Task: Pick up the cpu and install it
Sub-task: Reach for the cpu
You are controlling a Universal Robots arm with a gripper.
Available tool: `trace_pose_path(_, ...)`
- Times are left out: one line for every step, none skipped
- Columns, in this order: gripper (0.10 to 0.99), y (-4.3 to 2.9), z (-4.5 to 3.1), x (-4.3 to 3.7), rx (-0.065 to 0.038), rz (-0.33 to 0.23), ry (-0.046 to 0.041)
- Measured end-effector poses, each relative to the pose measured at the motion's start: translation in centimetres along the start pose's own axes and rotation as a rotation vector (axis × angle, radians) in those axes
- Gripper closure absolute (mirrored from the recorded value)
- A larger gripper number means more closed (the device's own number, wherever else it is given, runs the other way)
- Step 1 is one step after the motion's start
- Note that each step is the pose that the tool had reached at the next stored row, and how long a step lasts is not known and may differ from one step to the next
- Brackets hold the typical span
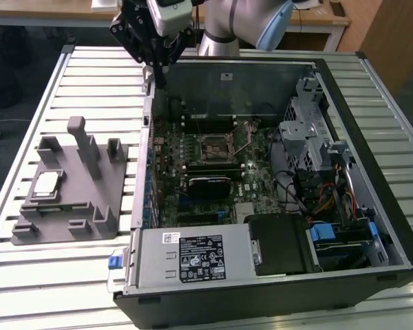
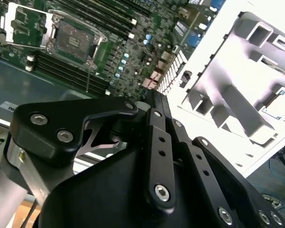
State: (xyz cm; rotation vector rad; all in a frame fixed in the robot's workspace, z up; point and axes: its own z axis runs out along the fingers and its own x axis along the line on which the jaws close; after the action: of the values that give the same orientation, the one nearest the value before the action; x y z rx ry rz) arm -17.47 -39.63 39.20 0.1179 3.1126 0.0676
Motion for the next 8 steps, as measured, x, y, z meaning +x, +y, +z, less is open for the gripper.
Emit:
trace_pose_path(0.98,0.0,0.0,0.31,0.0,0.0,0.0)
trace_pose_path(0.98,0.0,0.0,0.61,0.0,0.0,0.0)
trace_pose_path(0.98,-0.01,0.0,0.9,0.0,0.0,0.0)
trace_pose_path(0.98,-0.02,0.0,1.2,0.0,0.0,0.0)
trace_pose_path(0.98,-0.03,0.0,1.48,0.0,0.0,0.0)
trace_pose_path(0.98,-0.05,0.01,1.78,0.0,0.0,0.0)
trace_pose_path(0.98,-0.06,0.0,2.07,0.0,0.0,0.0)
trace_pose_path(0.98,-0.08,0.01,2.37,0.0,0.0,-0.0001)
